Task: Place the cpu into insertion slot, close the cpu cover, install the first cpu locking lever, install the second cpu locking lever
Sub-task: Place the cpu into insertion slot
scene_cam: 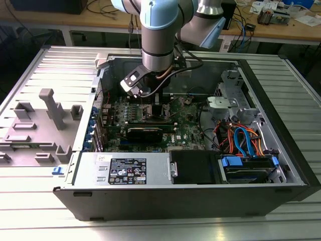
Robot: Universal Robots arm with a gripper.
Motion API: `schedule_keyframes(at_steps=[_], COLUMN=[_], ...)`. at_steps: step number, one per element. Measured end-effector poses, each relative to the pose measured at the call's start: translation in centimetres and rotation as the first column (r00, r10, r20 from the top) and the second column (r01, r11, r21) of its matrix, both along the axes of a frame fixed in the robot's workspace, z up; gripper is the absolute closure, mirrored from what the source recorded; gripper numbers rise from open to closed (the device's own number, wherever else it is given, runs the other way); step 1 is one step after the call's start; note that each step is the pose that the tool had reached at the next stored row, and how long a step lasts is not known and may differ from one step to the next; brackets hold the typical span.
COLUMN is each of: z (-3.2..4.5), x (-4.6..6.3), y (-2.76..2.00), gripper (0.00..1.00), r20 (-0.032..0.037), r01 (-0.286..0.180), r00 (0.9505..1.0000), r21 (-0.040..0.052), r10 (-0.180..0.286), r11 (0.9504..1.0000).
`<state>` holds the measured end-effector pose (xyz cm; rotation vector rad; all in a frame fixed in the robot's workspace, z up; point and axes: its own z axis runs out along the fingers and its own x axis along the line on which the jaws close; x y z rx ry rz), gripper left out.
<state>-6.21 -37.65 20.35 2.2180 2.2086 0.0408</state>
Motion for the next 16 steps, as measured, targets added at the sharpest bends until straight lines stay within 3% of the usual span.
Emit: schedule_keyframes(at_steps=[16], z=[-0.39], x=[0.00], y=[0.00], gripper=[0.45], r20=[-0.0024], r01=[0.001], r00=[1.0000], r21=[-0.0001], r10=[-0.001], r11=[1.0000])
